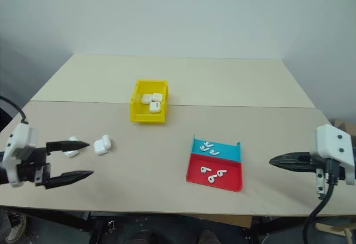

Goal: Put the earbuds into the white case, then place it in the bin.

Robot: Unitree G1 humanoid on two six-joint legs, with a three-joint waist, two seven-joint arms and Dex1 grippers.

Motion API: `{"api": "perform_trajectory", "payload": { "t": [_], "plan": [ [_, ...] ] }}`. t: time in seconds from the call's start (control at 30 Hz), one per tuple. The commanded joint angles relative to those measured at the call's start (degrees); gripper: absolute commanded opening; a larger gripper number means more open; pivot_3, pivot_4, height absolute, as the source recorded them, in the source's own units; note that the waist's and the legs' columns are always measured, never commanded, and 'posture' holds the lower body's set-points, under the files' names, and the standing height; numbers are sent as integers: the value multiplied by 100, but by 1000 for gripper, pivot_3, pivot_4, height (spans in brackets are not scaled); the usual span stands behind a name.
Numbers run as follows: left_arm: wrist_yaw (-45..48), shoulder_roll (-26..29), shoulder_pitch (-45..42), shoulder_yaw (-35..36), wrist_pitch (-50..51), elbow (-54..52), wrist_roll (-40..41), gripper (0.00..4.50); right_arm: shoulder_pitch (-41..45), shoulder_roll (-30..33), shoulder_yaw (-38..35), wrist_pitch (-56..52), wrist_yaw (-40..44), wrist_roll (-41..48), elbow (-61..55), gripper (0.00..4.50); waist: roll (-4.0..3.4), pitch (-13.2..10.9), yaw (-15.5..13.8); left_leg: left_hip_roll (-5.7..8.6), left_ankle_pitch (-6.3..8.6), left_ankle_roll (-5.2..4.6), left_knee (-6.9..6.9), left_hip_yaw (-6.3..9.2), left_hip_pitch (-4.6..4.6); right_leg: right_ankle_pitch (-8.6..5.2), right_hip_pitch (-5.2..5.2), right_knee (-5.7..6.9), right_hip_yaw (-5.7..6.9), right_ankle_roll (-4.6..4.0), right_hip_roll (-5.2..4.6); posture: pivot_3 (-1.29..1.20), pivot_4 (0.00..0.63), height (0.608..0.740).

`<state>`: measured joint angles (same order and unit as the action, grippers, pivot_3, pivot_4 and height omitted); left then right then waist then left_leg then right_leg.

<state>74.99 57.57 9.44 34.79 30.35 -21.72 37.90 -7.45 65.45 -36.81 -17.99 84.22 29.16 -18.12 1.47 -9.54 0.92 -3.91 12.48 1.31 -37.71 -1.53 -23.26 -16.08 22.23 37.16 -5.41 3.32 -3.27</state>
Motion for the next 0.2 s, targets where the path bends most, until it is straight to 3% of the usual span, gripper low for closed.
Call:
{"api": "perform_trajectory", "payload": {
  "t": [0.03, 0.2],
  "plan": [
    [73, 117, 28, 413, 19, -132, 189, 4476, 15, 100, -225, 179, 98, -43, 36, 0, 0, 0, -15, 0, 0, 0, 0, 0, 1, 0, -1, 0, 0, 0, -1, 0, 150, 740],
    [-53, 95, -26, 378, 84, -193, 278, 4476, -7, 92, -113, 172, 61, -120, -15, 0, 0, 0, -7, -1, 0, 0, 1, -2, -1, -1, 1, -2, -1, 1, -1, 0, 150, 740]
  ]
}}
